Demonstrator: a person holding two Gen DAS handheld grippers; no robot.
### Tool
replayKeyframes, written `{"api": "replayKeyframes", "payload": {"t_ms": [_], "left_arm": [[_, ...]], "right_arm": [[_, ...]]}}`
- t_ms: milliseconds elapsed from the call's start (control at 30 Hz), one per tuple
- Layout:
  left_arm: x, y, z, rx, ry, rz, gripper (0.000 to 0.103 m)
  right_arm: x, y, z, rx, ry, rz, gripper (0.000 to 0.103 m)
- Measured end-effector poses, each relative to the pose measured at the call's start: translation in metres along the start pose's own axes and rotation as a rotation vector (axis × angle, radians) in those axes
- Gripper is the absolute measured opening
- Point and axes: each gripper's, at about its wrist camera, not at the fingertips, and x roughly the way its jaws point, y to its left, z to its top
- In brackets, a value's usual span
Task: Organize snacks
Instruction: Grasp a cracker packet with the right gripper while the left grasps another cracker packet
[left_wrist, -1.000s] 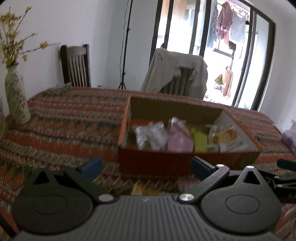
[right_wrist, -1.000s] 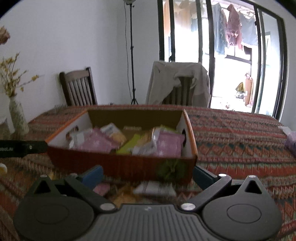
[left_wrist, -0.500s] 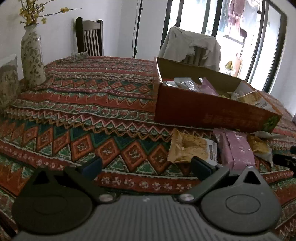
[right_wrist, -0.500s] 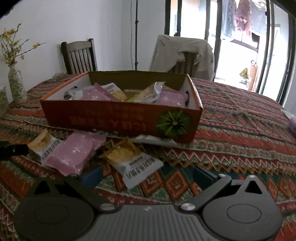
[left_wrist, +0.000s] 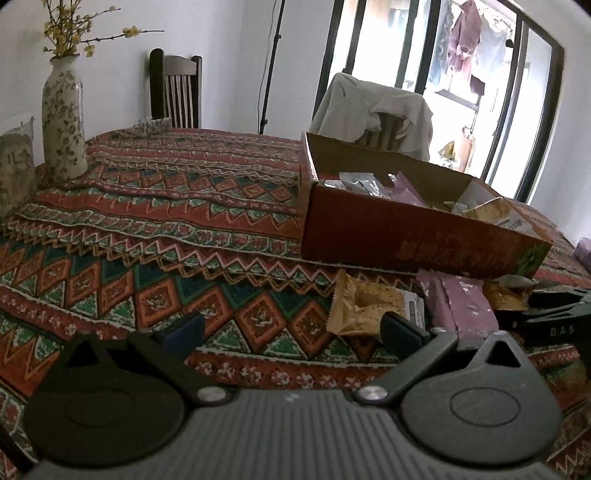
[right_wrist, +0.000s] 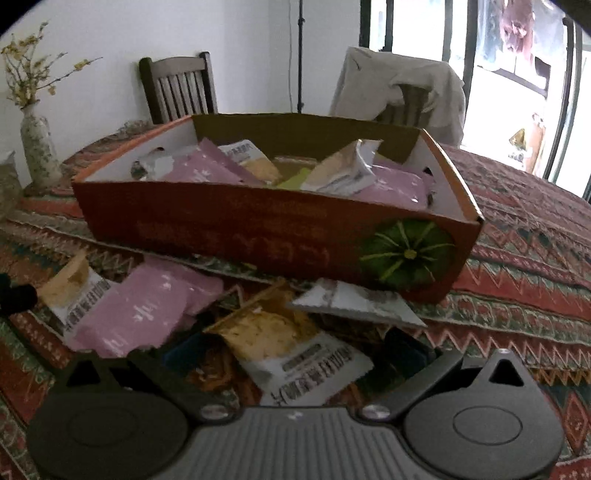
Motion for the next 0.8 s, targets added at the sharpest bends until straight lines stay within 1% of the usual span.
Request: {"api": "replayKeyframes", "payload": {"t_ms": [33,100,167,267,367,467,567,700,800], "left_arm": [[0.0,0.0,0.0,-0.003,0.0,-0.001,0.103],[-0.001,0.001,0.0,-0.009,0.0,-0.003,0.103],[0.0,0.003,0.0,-0.017,0.002,-0.007,0.103],[0.001,0.004,0.0,-0.027,0.004,-0.009,0.103],[0.0,0.004,0.0,-0.028,0.003,-0.008,0.103],[0.001,0.004,0.0,-0.029,0.004,-0.006,0.103],[0.0,0.004,0.0,-0.031,0.002,-0.002,0.103],[0.0,0.005,-0.001,-0.035,0.0,0.007,0.103],[-0.001,0.007,0.0,-0.054,-0.006,0.016,0.103]], "right_arm": [[-0.001,0.0,-0.001,0.0,-0.006,0.001,0.103],[-0.004,0.002,-0.003,0.0,-0.018,0.005,0.097],[-0.011,0.004,-0.006,-0.011,-0.038,0.018,0.074],[-0.019,0.008,-0.013,-0.039,-0.065,0.032,0.059],[-0.026,0.013,-0.02,-0.053,-0.095,0.034,0.048],[-0.035,0.015,-0.025,-0.058,-0.135,0.02,0.042],[-0.046,0.008,-0.03,-0.007,-0.186,0.013,0.04],[-0.06,-0.005,-0.034,0.064,-0.267,-0.019,0.039],[-0.065,-0.006,-0.036,0.067,-0.297,-0.038,0.039]]}}
